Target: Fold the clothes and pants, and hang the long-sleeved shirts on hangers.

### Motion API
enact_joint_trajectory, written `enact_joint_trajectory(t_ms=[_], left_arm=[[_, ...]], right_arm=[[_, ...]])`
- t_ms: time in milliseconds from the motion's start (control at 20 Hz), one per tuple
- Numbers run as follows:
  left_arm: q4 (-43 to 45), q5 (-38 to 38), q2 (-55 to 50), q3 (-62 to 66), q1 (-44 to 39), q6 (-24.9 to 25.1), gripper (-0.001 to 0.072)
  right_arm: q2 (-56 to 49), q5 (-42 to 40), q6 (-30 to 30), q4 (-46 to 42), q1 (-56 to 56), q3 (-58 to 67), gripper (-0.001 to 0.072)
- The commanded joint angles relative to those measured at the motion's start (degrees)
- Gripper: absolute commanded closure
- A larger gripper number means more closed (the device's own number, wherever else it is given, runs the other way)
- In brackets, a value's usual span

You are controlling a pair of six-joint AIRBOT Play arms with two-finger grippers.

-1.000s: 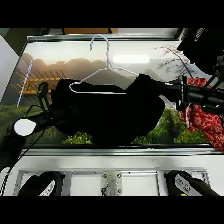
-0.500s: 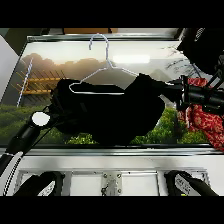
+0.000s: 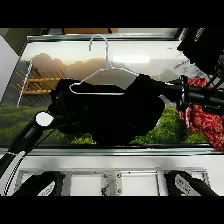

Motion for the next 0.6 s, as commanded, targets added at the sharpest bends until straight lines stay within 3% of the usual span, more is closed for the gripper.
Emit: enact_joint_trajectory(t_ms=[0, 400, 450, 500, 550], left_arm=[[-0.4, -2.2, 0.0, 0.0, -0.1, 0.4, 0.0265], [-3.1, -4.7, 0.0, -0.1, -4.0, 0.5, 0.0268], [-3.1, -4.2, 0.0, -0.1, -4.5, 0.5, 0.031], [-3.2, -4.0, 0.0, -0.1, -4.5, 0.5, 0.0559], [-3.1, -3.8, 0.2, -0.1, -4.4, 0.5, 0.0688]], right_arm=[[0.0, 0.0, 0.0, 0.0, 0.0, 0.0, 0.0701], [0.0, 0.0, 0.0, 0.0, 0.0, 0.0, 0.0701], [0.1, 0.0, 0.0, 0.0, 0.0, 0.0, 0.0701], [0.1, 0.0, 0.0, 0.0, 0.0, 0.0, 0.0701], [0.2, 0.0, 0.0, 0.0, 0.0, 0.0, 0.0701]])
